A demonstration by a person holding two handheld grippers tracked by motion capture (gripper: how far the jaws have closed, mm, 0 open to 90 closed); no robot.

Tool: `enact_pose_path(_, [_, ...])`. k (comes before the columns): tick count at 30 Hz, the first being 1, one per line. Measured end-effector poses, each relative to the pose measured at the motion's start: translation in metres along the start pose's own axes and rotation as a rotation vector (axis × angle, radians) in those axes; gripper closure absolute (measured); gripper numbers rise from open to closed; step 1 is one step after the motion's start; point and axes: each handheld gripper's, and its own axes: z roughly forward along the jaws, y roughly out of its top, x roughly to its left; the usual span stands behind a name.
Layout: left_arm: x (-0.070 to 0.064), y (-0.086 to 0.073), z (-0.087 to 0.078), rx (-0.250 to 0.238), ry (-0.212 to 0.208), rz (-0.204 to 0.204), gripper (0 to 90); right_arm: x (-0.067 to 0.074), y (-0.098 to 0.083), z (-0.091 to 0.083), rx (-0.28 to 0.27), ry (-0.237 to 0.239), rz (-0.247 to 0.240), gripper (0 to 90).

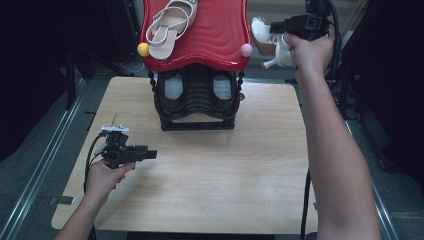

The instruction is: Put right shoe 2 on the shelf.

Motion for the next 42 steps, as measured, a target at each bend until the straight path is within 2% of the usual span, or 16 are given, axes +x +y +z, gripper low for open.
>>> enact_pose_path(11, [-0.001, 0.0, 0.002, 0.003, -0.004, 0.003, 39.9, 0.047, 0.033, -0.019, -0.098, 0.016, -0.072, 88.5])
enact_pose_path(18, [-0.001, 0.0, 0.002, 0.006, -0.01, 0.004, 39.9, 0.075, 0.045, -0.017, -0.115, 0.002, -0.134, 88.6])
enact_pose_path(24, [-0.001, 0.0, 0.002, 0.007, -0.013, 0.006, 39.9, 0.095, 0.05, -0.009, -0.129, 0.021, -0.177, 88.6])
enact_pose_path(28, [-0.001, 0.001, 0.003, 0.01, -0.014, 0.01, 39.9, 0.102, 0.048, 0.005, -0.152, 0.039, -0.204, 88.6])
enact_pose_path(32, [0.0, 0.0, 0.003, 0.012, -0.017, 0.006, 39.9, 0.105, 0.042, 0.023, -0.118, 0.028, -0.243, 88.7])
enact_pose_path(34, [0.0, 0.0, 0.002, 0.007, -0.016, 0.005, 39.9, 0.105, 0.036, 0.028, -0.124, 0.039, -0.264, 88.7])
enact_pose_path(36, [0.0, 0.0, 0.001, 0.002, -0.015, 0.004, 39.9, 0.103, 0.032, 0.031, -0.126, 0.06, -0.253, 88.6])
enact_pose_path(42, [-0.003, 0.0, 0.002, 0.008, -0.018, 0.009, 39.9, 0.101, 0.02, 0.041, -0.104, 0.076, -0.253, 88.6])
